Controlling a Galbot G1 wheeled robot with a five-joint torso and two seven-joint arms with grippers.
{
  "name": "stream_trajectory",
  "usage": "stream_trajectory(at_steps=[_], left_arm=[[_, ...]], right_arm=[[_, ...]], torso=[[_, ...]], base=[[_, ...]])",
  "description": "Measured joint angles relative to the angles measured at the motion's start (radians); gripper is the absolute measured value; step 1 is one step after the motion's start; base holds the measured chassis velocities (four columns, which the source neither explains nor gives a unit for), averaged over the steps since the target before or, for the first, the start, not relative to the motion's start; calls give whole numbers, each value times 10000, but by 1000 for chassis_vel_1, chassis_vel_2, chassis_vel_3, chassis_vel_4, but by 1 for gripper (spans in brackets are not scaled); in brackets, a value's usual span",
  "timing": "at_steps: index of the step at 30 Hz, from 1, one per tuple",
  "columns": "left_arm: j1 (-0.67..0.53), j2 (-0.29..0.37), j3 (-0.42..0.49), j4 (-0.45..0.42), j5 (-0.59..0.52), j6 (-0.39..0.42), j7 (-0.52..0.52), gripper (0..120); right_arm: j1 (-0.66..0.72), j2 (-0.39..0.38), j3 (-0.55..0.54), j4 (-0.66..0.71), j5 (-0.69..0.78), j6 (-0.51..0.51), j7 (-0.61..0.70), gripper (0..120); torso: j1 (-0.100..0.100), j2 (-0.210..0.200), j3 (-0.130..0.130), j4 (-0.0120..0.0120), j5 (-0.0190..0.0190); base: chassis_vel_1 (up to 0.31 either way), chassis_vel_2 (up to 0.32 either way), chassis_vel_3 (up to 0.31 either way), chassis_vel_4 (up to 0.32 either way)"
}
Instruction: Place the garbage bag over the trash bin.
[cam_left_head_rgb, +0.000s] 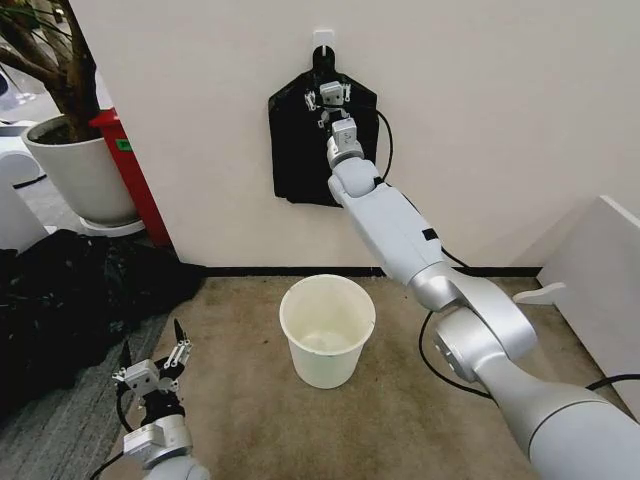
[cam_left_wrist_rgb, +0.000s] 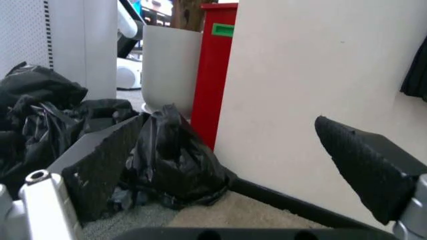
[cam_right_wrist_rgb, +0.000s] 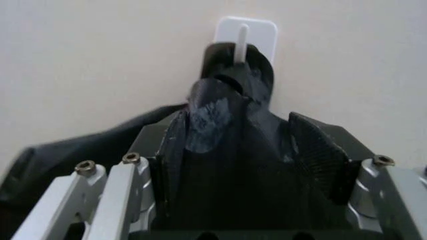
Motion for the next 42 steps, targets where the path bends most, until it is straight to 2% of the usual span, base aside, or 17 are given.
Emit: stream_trajectory(at_steps=[2,5,8,9,15,29,30,32,42], left_arm=[[17,-10,-7,-24,1,0,0,100],[36,-43,-8,-40,14,-5,-2,100],[36,-59,-8,-40,24,-15,-4,100],[33,-71,-6,-40,31,-25,-6,100],[10,-92,7,-9,48,-42,-9,100],[-27,-37,14,82,51,-44,-16,100],[-28,-32,11,86,52,-44,-19,100],[-28,-30,8,88,52,-44,-21,100],[-37,-9,-19,165,51,-94,-36,100]], right_arm=[[17,0,19,-63,-58,-59,64,54],[22,0,9,-83,-76,-81,86,41],[9,0,-21,-60,-93,-81,86,34],[-22,0,-35,-35,-109,-81,83,28],[-235,0,-108,153,-131,-32,54,7],[-359,0,-183,386,-297,138,10,4],[-383,0,-185,396,-315,151,7,0],[-412,-1,-189,417,-328,162,6,0],[-1061,-1,-363,894,-489,386,-134,0]], torso=[[0,0,0,-1,0],[0,0,0,-1,0],[0,0,0,0,0],[0,0,0,0,0],[0,0,0,0,0],[0,0,0,0,0],[0,0,0,0,0],[0,0,0,-1,0],[0,0,0,-1,0]], base=[[0,0,0,0],[0,0,0,0],[0,0,0,0],[0,0,0,0],[0,0,0,0],[0,0,0,0],[0,0,0,0],[0,0,0,0],[0,0,0,0]])
